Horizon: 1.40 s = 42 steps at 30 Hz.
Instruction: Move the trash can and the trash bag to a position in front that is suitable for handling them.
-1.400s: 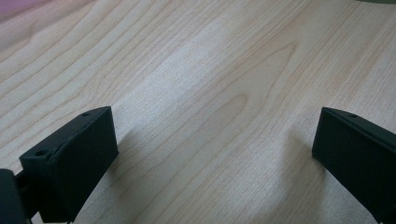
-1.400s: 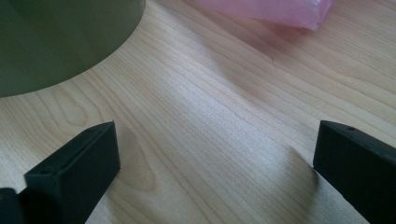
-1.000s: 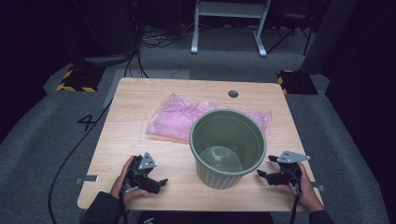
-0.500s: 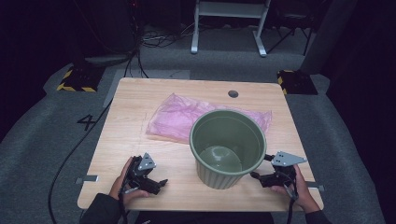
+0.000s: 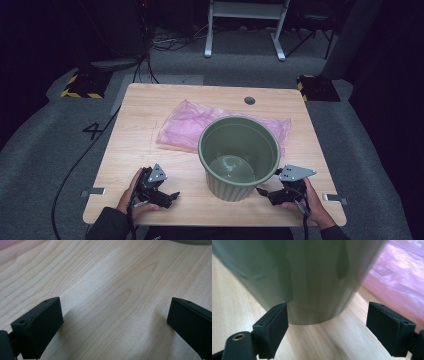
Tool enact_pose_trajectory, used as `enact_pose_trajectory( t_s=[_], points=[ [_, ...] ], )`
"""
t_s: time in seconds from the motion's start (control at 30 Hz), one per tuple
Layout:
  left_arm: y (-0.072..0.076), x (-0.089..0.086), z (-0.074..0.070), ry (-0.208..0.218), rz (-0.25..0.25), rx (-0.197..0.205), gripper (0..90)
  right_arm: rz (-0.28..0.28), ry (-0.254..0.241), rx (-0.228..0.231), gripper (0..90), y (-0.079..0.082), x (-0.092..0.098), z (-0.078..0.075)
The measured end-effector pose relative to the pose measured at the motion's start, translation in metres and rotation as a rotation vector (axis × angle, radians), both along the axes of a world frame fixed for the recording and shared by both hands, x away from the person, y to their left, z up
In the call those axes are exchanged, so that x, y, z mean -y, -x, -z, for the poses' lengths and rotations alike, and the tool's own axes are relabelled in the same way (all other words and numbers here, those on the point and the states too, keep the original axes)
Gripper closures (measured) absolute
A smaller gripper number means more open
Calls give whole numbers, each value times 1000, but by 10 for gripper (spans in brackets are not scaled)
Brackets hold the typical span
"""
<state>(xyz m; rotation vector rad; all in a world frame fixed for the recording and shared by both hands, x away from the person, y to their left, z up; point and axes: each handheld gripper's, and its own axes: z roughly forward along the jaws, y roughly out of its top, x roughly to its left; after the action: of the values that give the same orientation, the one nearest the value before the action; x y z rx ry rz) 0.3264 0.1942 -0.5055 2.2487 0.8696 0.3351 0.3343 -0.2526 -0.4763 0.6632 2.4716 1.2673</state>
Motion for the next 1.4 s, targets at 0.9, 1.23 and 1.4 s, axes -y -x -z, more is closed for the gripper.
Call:
enact_pose_trajectory(
  t_s=[0.9,1.23,1.4],
  points=[
    [0,5,0,0,-16,-3,0,-15,-6,27,165,-9,-45,2],
    [0,5,0,0,-16,-3,0,-19,-11,41,194,-15,-60,2],
    [0,5,0,0,-16,-3,0,-16,-14,42,193,-19,-67,1]
  ],
)
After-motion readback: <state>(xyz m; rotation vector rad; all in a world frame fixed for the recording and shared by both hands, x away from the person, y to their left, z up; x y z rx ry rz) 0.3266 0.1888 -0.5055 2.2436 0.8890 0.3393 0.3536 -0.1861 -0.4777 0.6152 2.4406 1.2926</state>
